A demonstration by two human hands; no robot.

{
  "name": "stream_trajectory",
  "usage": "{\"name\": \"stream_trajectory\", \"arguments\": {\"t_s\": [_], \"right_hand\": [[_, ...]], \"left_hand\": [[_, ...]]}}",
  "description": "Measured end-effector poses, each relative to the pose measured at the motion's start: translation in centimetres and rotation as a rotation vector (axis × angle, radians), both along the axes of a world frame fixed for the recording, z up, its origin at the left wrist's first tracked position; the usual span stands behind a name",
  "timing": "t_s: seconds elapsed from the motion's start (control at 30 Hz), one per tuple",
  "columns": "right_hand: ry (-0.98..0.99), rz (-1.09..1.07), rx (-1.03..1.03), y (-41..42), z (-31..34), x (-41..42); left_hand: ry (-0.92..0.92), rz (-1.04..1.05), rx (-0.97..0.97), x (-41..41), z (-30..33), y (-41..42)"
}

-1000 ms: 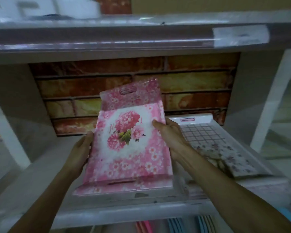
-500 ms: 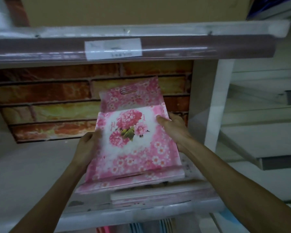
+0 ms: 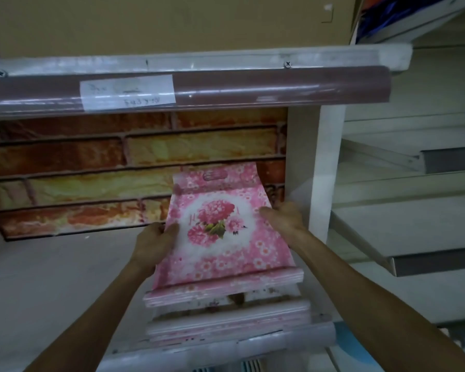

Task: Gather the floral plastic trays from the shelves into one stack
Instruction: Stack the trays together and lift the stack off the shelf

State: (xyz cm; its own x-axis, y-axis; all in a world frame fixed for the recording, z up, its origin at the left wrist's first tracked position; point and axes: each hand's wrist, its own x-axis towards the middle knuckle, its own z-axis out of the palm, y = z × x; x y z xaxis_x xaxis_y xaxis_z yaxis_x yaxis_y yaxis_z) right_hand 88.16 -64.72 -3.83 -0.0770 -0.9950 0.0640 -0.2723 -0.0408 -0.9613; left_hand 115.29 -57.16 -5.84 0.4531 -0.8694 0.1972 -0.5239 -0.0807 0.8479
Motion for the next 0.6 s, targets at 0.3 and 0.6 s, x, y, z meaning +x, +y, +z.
{"name": "stream_trajectory", "arguments": {"t_s": [0.3, 0.6], "right_hand": [[0.237, -0.024, 0.018, -0.1, -3.6, 0.8], [0.399, -0.076, -0.032, -0.5, -4.7, 0.6]], "left_hand": [[-0.402, -0.021, 0.210, 0.7, -1.7, -0.7], [-0.516, -0.049, 0.296, 0.8, -2.1, -1.7]]}}
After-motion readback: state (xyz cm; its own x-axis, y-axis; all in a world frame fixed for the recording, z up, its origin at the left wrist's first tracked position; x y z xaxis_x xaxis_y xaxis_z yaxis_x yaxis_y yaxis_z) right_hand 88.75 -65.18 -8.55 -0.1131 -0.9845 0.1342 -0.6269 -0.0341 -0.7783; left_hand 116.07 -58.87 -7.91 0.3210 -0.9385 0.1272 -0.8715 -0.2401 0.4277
